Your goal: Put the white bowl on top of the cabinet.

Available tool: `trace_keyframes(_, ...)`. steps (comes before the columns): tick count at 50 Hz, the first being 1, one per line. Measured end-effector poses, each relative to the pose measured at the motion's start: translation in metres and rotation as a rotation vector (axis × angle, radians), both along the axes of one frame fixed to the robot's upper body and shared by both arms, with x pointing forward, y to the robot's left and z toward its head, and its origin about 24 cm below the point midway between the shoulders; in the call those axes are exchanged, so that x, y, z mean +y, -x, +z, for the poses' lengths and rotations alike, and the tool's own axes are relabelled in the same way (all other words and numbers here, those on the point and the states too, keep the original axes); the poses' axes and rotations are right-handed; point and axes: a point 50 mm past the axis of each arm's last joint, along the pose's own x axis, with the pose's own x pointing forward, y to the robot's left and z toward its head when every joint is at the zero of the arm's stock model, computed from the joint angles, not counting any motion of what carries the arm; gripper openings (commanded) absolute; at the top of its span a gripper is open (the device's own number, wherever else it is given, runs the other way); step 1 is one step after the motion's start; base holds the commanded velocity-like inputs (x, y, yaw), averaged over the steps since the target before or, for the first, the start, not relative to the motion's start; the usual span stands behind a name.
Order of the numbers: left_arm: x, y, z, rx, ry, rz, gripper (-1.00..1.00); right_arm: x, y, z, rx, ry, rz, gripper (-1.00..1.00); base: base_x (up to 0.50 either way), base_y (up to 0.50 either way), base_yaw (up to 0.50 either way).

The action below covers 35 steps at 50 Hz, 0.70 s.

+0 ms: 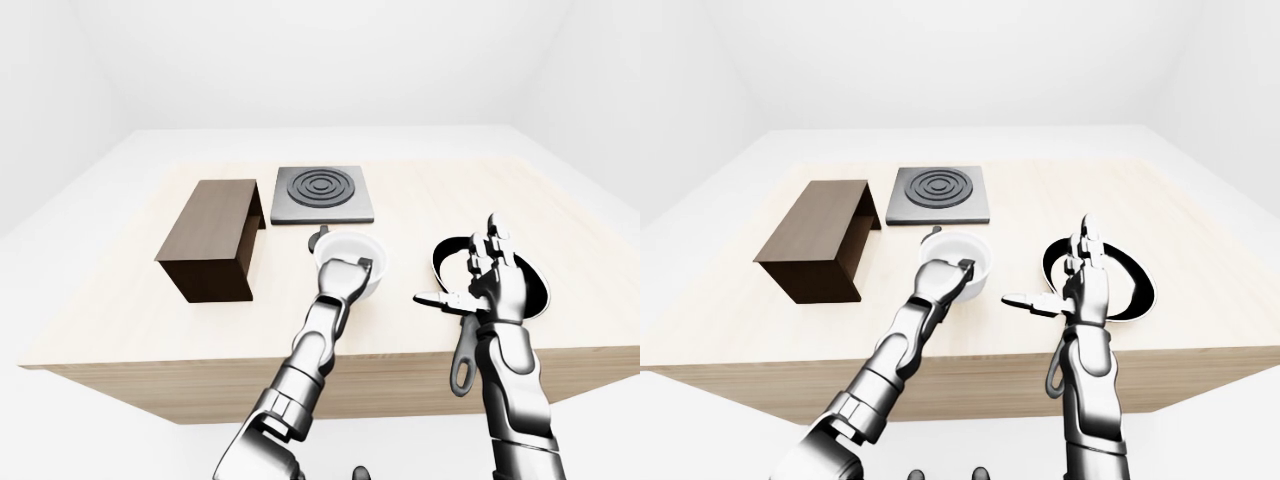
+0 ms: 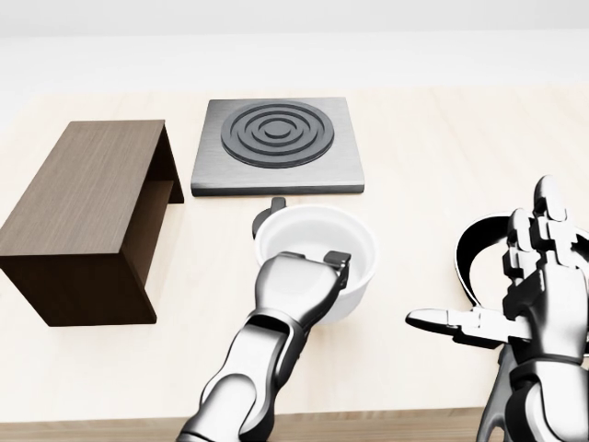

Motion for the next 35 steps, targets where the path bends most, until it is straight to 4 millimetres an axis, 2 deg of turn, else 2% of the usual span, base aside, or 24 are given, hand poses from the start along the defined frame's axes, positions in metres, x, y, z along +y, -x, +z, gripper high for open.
trace_keyframes(16,0.010,-0.005,0.032,-0.069,-0.065,0.026,-1.00,0.003,-0.002,-0.003,0.005,0.008,0.004,1.00,0.00,0.00,0.00)
trace_keyframes(35,0.027,-0.010,0.091,-0.166,-0.174,0.115,-1.00,0.007,-0.002,-0.006,0.009,0.022,0.008,1.00,0.00,0.00,0.00)
